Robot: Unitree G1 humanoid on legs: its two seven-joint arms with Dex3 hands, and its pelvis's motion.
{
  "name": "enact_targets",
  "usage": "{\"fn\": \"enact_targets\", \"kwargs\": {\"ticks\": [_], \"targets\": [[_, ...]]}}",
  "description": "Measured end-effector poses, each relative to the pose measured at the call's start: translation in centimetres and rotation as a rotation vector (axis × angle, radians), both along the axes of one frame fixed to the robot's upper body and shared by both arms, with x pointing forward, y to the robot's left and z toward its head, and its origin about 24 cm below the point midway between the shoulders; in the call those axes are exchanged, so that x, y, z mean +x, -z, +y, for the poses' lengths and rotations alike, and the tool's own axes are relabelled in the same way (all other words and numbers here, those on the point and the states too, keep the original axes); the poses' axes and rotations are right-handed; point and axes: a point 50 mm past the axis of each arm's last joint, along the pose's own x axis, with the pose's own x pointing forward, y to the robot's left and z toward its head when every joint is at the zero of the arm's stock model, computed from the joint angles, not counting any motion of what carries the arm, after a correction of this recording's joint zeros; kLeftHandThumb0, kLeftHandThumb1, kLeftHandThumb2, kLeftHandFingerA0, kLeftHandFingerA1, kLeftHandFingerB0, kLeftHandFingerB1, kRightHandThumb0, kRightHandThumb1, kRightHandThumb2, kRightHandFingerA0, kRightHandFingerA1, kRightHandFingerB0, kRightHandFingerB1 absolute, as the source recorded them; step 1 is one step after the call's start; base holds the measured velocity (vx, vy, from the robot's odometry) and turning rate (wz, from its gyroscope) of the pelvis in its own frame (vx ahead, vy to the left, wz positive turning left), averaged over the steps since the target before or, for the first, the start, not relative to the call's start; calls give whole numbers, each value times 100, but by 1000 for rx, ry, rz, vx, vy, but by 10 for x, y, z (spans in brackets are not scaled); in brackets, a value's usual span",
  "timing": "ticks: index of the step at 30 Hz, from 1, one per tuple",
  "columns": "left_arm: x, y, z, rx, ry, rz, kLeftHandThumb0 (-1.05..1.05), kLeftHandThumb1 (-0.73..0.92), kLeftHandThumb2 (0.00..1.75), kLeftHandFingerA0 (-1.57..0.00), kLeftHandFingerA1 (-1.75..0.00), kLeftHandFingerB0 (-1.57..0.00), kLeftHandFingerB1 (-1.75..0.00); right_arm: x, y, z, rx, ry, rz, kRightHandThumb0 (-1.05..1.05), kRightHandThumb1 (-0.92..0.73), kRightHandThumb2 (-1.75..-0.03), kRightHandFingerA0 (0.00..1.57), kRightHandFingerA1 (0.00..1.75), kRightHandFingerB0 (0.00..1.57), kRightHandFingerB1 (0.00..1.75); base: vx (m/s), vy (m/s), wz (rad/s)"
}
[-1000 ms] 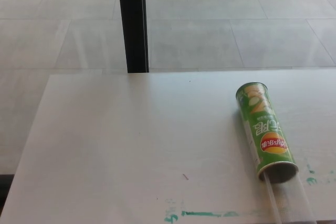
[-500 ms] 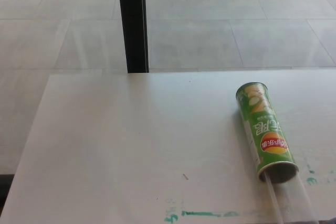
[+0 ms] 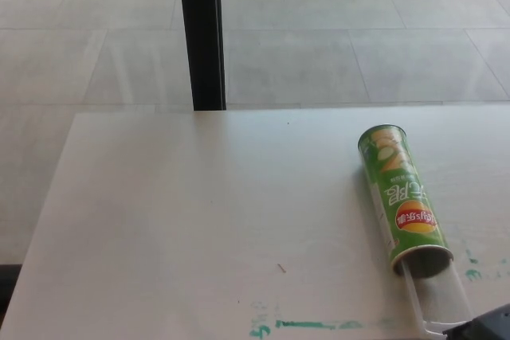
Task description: Use the right hand as a fist to push the chips tray inside its container kept in the middle of the desk
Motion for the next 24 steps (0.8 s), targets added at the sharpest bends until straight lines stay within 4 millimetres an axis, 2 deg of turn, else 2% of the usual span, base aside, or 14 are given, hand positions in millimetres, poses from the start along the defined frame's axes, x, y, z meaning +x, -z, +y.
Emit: {"fn": "enact_targets", "kwargs": {"ticks": [3, 7, 10, 12, 16, 18, 21, 24], "targets": [[-1, 0, 0, 0, -2, 3, -77, 92, 68, -58, -59, -53, -48, 2, 3, 0, -1, -1, 4, -67, -76, -63, 104, 111, 46, 43, 0, 0, 0], [-3, 1, 0, 0, -5, 5, -77, 92, 68, -59, -62, -52, -50, 6, 7, -1, -6, 3, 10, -66, -76, -63, 101, 110, 45, 43, 0, 0, 0], [-3, 1, 0, 2, -2, 8, -76, 92, 68, -60, -62, -53, -51, 11, 9, -2, -13, 11, 11, -62, -74, -62, 95, 111, 45, 44, 0, 0, 0], [-3, 1, 0, 5, -1, 8, -77, 92, 69, -58, -60, -52, -49, 18, 11, -3, -12, 24, 11, -61, -73, -63, 96, 116, 44, 45, 0, 0, 0], [-3, 1, 0, 7, 1, 8, -77, 92, 68, -57, -61, -52, -49, 26, 15, -6, -6, 49, 11, -63, -75, -63, 97, 114, 44, 46, 0, 0, 0], [-4, 1, 0, 8, 2, 11, -77, 92, 69, -58, -61, -51, -49, 30, 17, -8, -6, 56, 4, -63, -75, -62, 95, 108, 44, 46, 0, 0, 0], [-5, 2, 0, 8, 2, 14, -76, 92, 68, -59, -62, -52, -50, 36, 19, -12, -8, 67, -7, -62, -74, -63, 94, 116, 44, 45, 0, 0, 0], [-6, 2, 0, 8, 1, 16, -76, 92, 69, -60, -62, -53, -50, 37, 21, -13, -8, 72, -17, -62, -73, -62, 97, 116, 45, 46, 0, 0, 0]]}}
